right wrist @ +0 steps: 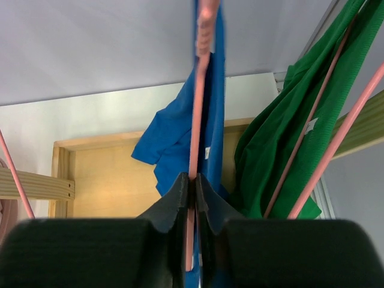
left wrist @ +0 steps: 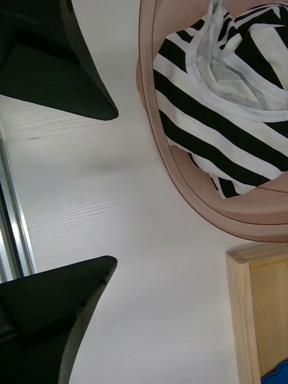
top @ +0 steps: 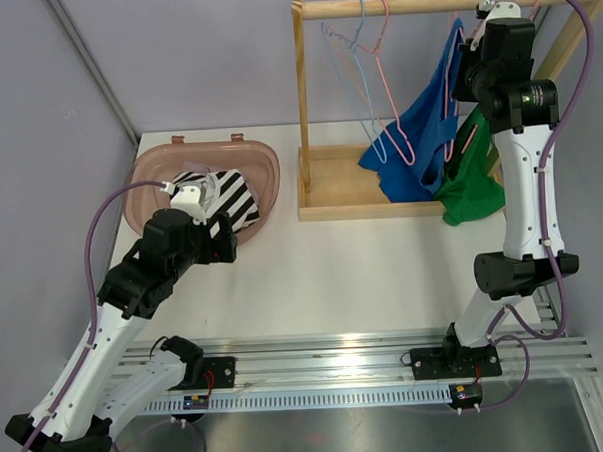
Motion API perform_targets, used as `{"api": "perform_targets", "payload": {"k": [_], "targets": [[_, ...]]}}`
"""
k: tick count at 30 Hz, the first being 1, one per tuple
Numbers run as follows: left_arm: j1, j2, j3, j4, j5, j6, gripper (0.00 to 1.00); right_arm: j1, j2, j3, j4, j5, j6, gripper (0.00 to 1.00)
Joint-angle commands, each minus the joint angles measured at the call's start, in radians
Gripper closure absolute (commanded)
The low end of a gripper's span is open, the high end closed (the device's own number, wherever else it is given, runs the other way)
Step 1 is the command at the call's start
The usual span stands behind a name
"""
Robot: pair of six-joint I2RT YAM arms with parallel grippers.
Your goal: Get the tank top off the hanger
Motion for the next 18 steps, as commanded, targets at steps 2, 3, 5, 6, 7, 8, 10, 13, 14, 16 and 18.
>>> {"api": "perform_targets", "payload": {"k": [2, 3, 5, 6, 7, 8, 10, 13, 14, 16, 18], "targets": [[-0.002, -0.005, -0.007, 0.058, 0.028, 0.018, 0.01, -0.004, -0.011, -0.036, 0.036, -0.028, -0.007, 0.96], [-0.003, -0.003, -0.007, 0.058, 0.028, 0.018, 0.01, -0.004, -0.01, -0.032, 0.032, -0.033, -0.003, 0.97], [-0.002, -0.003, -0.007, 0.058, 0.03, 0.018, 0.01, -0.004, -0.008, -0.021, 0.025, -0.077, 0.008, 0.99], [-0.002, -0.003, -0.007, 0.06, 0.03, 0.018, 0.01, -0.004, -0.008, -0.004, 0.022, -0.088, 0.028, 1.0], [-0.002, -0.005, -0.009, 0.057, 0.03, 0.018, 0.01, -0.004, -0.011, 0.0, 0.019, -0.108, 0.037, 1.0], [-0.002, -0.005, -0.009, 0.057, 0.028, 0.016, 0.01, -0.004, -0.016, 0.004, 0.02, -0.122, 0.046, 1.0], [-0.002, -0.006, -0.01, 0.057, 0.028, 0.015, 0.01, -0.002, -0.031, 0.004, 0.026, -0.159, 0.069, 1.0], [-0.002, -0.009, -0.013, 0.057, 0.026, 0.013, 0.01, -0.002, -0.057, 0.004, 0.043, -0.226, 0.094, 1.0], [-0.002, -0.008, -0.013, 0.057, 0.026, 0.013, 0.01, -0.002, -0.063, 0.005, 0.045, -0.234, 0.099, 1.0], [-0.002, -0.006, -0.015, 0.057, 0.025, 0.012, 0.01, -0.002, -0.077, 0.019, 0.043, -0.251, 0.106, 1.0], [-0.002, -0.006, -0.015, 0.057, 0.023, 0.012, 0.01, -0.002, -0.089, 0.033, 0.036, -0.254, 0.112, 1.0]]}}
